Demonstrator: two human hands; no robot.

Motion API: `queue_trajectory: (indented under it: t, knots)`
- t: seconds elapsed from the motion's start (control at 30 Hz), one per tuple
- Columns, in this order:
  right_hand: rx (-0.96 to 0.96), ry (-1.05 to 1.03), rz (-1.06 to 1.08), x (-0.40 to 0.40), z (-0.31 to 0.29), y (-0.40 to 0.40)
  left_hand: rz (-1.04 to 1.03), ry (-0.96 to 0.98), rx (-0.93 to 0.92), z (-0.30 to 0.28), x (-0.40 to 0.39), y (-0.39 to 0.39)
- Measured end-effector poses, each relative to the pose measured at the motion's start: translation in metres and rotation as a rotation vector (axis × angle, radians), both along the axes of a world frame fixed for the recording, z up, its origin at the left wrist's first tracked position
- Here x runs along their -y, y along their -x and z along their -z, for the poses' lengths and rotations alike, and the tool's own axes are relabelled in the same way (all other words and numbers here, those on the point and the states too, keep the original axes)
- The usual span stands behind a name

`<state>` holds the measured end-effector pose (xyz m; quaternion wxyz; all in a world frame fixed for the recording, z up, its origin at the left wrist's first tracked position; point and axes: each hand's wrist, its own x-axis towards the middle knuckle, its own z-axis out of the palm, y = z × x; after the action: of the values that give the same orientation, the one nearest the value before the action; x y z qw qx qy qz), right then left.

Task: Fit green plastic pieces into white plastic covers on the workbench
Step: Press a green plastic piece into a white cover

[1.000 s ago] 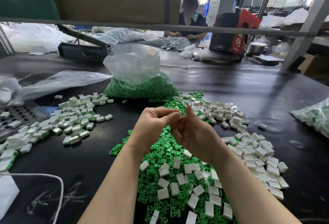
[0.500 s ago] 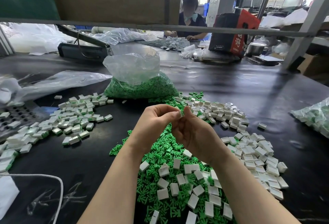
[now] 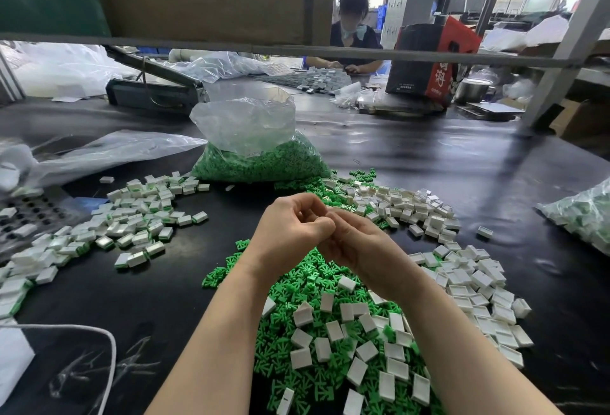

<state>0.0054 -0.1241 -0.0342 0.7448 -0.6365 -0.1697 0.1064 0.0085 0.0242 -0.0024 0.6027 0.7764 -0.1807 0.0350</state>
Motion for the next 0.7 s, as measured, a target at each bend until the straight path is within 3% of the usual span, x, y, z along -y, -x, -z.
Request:
queue_trajectory:
  t: [0.7]
  knots:
    - [0.105, 0.083, 0.050, -0.0020, 0.0050, 0.0006, -0.040, 0.059, -0.067, 0.0090, 0.0078, -0.0012]
